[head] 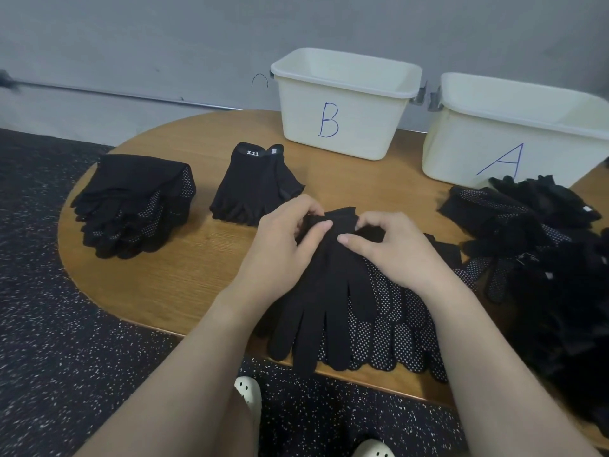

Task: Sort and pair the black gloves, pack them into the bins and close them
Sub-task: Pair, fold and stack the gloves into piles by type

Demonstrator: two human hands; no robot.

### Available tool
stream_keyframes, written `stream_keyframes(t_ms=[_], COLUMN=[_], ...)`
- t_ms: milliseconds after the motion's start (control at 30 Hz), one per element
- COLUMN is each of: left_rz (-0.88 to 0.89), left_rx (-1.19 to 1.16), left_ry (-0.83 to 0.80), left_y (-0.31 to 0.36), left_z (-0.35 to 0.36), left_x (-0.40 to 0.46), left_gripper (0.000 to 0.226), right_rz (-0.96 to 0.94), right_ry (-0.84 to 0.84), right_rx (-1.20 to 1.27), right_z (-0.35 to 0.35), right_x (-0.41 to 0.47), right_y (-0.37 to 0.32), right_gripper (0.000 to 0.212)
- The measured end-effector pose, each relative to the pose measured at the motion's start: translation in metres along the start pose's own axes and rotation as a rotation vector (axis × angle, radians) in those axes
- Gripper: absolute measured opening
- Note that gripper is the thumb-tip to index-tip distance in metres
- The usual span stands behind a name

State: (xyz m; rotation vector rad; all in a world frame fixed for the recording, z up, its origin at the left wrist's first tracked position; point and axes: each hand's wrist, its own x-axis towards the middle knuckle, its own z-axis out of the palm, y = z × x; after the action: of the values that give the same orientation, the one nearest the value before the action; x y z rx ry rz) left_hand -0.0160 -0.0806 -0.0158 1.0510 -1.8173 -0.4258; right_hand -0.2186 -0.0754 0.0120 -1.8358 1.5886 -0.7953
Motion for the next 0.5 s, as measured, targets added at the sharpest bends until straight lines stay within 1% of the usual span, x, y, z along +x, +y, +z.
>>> stream_keyframes(t_ms=[100, 200, 300, 500], left_rz=[-0.005, -0.032, -0.079, -0.147], left_rx=[-0.012, -0.04, -0.065, -0.071], left_ry=[0.023, 0.013, 0.005, 0.042], left_y=[0.0015, 0.0015, -0.0006, -0.0003], left_z=[0.0004, 0.0021, 0.0036, 0.0037], left_x=[0.0016, 0.0026, 0.0031, 0.0042], left_gripper=[0.011, 0.011, 0.012, 0.013], right_rz=[-0.002, -0.014, -0.036, -0.089], right_ry=[-0.039, -0.073, -0.08, -0.086], right_rx=[-0.021, -0.021, -0.005, -0.016], right_z=[0.0002, 0.0008, 0.0016, 0.0038], right_x=[-0.0009, -0.0026, -0.004, -0.0053], right_y=[-0.0011, -0.0039, -0.0057, -0.0047], right_gripper=[0.022, 0.026, 0.025, 0.027])
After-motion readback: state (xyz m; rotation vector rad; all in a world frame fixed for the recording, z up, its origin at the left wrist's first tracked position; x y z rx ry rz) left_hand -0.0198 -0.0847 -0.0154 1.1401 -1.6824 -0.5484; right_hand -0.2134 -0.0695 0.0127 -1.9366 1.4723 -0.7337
